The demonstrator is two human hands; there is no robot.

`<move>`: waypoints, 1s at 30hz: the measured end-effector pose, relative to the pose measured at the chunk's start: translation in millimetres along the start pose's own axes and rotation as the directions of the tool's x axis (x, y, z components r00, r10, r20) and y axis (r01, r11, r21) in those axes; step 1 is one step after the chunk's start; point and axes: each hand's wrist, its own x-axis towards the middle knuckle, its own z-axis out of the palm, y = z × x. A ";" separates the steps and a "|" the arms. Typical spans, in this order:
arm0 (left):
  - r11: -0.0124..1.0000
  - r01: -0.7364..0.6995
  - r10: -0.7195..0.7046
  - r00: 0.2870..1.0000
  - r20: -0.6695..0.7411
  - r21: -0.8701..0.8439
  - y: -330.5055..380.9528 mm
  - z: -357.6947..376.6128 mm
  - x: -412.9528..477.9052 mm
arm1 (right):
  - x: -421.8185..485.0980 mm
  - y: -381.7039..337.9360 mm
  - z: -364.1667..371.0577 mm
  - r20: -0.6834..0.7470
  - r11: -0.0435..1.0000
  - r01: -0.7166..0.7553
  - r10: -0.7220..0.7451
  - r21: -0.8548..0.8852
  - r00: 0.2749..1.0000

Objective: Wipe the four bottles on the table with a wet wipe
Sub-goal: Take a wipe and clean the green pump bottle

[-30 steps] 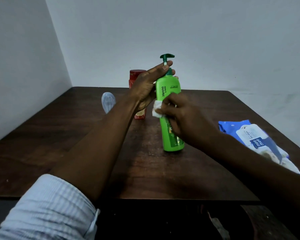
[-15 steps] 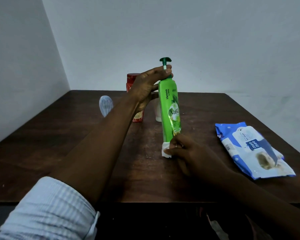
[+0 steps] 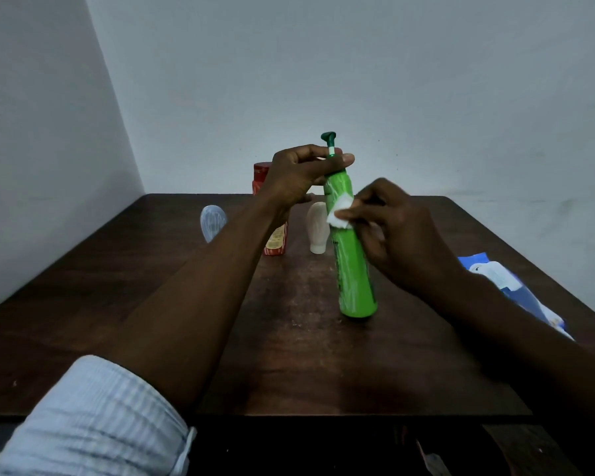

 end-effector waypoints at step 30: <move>0.996 -0.085 0.077 0.983 0.167 0.039 5.4 23.0 4.4 | 30.3 33.1 -31.0 -0.044 0.992 -0.057 0.053 -0.115 0.998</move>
